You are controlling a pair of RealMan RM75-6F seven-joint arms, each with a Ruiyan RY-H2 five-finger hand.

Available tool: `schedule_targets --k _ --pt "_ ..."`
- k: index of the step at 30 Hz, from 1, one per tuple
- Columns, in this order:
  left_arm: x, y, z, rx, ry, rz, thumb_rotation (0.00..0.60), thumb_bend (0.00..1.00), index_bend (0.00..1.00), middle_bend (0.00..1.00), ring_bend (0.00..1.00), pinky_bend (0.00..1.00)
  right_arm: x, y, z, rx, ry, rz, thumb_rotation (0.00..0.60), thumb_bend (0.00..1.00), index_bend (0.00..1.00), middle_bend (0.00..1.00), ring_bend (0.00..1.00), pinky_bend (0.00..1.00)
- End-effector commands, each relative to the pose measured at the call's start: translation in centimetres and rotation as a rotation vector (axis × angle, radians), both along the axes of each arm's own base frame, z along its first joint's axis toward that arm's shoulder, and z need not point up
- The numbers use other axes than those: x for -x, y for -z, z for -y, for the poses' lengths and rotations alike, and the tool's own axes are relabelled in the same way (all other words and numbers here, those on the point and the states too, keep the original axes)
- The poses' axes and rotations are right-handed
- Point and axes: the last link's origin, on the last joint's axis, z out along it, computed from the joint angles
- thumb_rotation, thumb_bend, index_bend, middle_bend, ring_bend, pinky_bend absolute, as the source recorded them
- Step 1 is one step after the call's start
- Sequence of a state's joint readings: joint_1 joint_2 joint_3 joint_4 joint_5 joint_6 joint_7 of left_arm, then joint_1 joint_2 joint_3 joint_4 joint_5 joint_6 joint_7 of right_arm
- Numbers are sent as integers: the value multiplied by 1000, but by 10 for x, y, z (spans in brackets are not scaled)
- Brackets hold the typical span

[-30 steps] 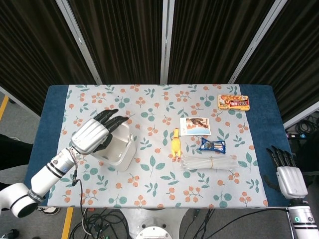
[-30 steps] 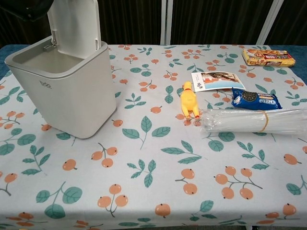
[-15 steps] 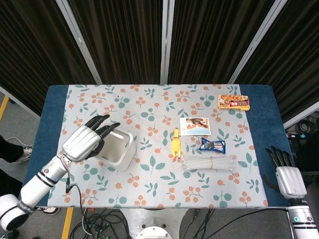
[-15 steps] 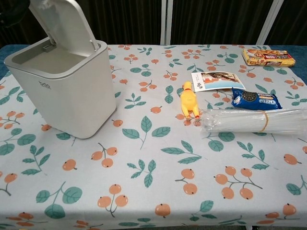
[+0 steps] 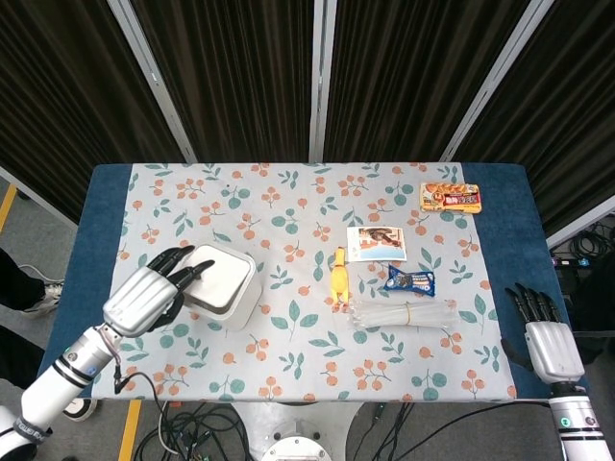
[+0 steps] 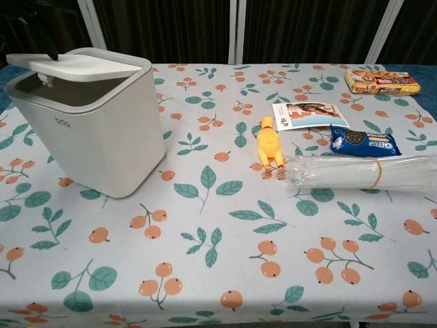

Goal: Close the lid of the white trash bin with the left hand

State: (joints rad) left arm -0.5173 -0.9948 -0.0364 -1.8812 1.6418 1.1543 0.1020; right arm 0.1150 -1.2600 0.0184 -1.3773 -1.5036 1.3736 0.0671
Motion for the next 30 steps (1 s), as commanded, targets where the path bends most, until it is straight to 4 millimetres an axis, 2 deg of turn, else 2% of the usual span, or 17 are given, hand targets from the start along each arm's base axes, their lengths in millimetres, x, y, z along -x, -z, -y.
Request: schedule_targets --k 1,20,24,30 --pt "4 2 2 5 -11 3 600 736 63 318 0 126 0 1 0 -2 0 0 600 256 0 0 0 0" --pt "21 29 12 72 -58 27 600 736 63 329 0 126 -1 4 -1 -16 2 -1 600 259 0 0 0 0" --pt "17 22 9 30 -38 47 600 735 63 318 0 127 -1 3 -1 -11 0 1 600 259 0 0 0 0" --pt "14 -11 5 -152 -11 157 600 715 63 202 0 129 -1 2 0 -7 0 2 600 259 0 0 0 0"
